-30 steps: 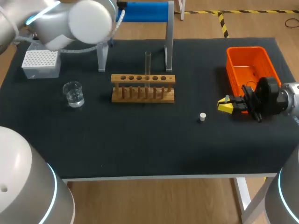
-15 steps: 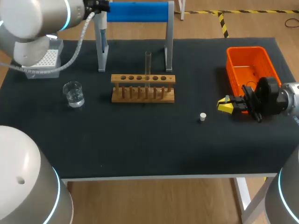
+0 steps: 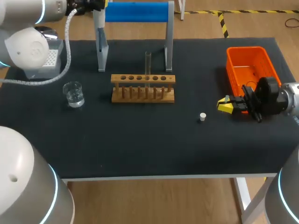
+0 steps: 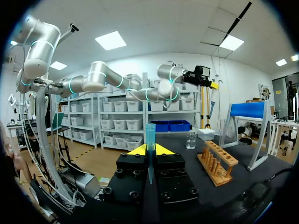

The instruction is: Invert the test tube, pick up the pipette, mount the tip to pipette, aspirate from beaker and dispense into the tube, eject the tip, return the pipette, and cap with the stopper.

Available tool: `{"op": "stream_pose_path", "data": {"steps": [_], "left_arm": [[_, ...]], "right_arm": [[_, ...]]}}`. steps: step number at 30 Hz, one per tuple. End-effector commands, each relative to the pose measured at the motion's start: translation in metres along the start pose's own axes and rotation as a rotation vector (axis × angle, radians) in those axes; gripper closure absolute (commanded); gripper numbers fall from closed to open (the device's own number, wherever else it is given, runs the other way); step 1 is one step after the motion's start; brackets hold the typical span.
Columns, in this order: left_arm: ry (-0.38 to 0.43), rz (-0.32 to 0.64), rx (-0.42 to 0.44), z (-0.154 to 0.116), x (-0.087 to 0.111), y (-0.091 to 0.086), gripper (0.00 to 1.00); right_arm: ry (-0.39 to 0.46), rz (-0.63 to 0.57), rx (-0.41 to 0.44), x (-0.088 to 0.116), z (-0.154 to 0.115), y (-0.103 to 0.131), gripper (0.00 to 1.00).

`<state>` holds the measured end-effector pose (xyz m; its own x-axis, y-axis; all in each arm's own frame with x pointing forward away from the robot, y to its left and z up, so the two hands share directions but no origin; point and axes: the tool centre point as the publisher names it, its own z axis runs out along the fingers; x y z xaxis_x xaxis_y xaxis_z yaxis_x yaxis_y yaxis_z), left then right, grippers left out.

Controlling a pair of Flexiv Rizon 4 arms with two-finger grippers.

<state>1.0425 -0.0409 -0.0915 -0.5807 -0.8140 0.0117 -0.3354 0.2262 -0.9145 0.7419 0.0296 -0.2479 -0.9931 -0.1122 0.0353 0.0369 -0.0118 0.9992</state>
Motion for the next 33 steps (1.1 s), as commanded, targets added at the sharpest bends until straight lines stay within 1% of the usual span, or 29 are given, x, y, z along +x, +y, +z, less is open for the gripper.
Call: {"op": "stream_pose_path", "data": {"steps": [1, 3, 5, 10, 14, 17, 20, 24, 29, 33], "left_arm": [[0.310, 0.042, 0.042, -0.028, 0.017, 0.008, 1.00], [0.357, 0.067, 0.064, -0.037, 0.027, 0.008, 1.00], [0.391, 0.098, 0.066, -0.045, 0.036, 0.008, 1.00], [0.451, 0.152, 0.081, -0.069, 0.060, 0.006, 1.00], [0.492, 0.188, 0.082, -0.085, 0.084, 0.002, 1.00], [0.525, 0.188, 0.101, -0.094, 0.101, -0.002, 1.00], [0.570, 0.194, 0.103, -0.098, 0.121, -0.006, 1.00], [0.620, 0.197, 0.120, -0.100, 0.142, -0.008, 1.00], [0.649, 0.199, 0.137, -0.099, 0.165, -0.010, 1.00], [0.671, 0.199, 0.161, -0.101, 0.180, -0.016, 1.00]], "right_arm": [[-0.002, 0.000, 0.001, 0.001, 0.000, 0.000, 1.00], [-0.002, 0.000, 0.001, 0.001, 0.000, 0.000, 1.00], [-0.002, 0.000, 0.001, 0.001, 0.000, 0.000, 1.00], [-0.002, 0.000, 0.001, 0.001, 0.000, 0.000, 1.00], [-0.002, 0.000, 0.001, 0.001, 0.000, 0.000, 1.00], [-0.002, 0.000, 0.001, 0.001, 0.000, 0.000, 1.00], [-0.002, 0.000, 0.001, 0.001, 0.000, 0.000, 1.00], [-0.002, 0.000, 0.001, 0.001, 0.000, 0.000, 1.00], [-0.002, 0.000, 0.001, 0.001, 0.000, 0.000, 1.00], [-0.002, 0.000, 0.001, 0.001, 0.000, 0.000, 1.00]]}}
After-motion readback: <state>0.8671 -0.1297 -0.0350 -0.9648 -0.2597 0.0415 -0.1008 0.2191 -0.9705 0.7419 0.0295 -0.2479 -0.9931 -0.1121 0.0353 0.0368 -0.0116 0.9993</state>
